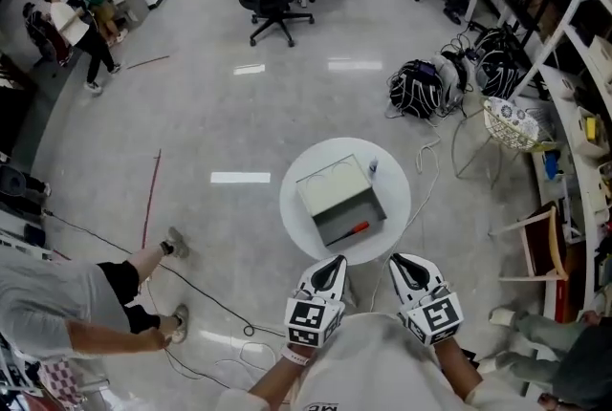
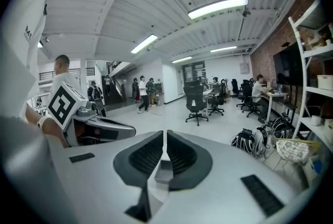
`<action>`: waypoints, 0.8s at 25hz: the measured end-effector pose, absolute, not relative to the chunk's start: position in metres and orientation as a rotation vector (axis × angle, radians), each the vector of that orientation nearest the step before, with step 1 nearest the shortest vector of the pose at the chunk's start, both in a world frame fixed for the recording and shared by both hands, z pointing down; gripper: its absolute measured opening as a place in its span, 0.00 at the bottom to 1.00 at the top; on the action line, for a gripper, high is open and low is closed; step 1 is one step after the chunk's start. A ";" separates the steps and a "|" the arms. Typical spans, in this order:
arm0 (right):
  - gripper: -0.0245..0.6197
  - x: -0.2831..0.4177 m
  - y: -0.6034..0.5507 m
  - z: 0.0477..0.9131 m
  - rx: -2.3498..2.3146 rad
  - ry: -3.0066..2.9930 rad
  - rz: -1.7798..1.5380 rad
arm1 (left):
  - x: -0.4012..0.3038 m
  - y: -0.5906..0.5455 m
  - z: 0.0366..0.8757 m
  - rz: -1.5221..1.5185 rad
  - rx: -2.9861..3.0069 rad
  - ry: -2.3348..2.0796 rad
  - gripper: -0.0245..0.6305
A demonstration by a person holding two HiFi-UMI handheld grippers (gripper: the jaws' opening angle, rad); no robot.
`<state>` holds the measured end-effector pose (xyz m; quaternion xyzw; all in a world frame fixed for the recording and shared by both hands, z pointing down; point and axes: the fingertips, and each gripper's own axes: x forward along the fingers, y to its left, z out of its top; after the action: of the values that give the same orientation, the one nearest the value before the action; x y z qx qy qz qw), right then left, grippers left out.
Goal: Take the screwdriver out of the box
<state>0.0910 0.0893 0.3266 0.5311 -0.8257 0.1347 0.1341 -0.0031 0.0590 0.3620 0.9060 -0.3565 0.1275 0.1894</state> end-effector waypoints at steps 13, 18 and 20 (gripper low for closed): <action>0.16 0.065 0.029 0.348 1.403 -2.358 0.380 | -0.009 0.016 0.393 0.418 2.531 -0.913 0.05; 0.16 0.066 0.017 0.365 1.343 -2.358 0.420 | -0.005 0.013 0.408 0.427 2.475 -0.934 0.05; 0.16 0.068 0.007 0.371 1.324 -2.360 0.421 | -0.002 0.007 0.410 0.428 2.467 -0.950 0.05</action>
<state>0.0679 0.0074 0.3710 0.4738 -0.8442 0.1505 0.2002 -0.0022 0.0067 0.4103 0.8966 -0.3452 0.1554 0.2297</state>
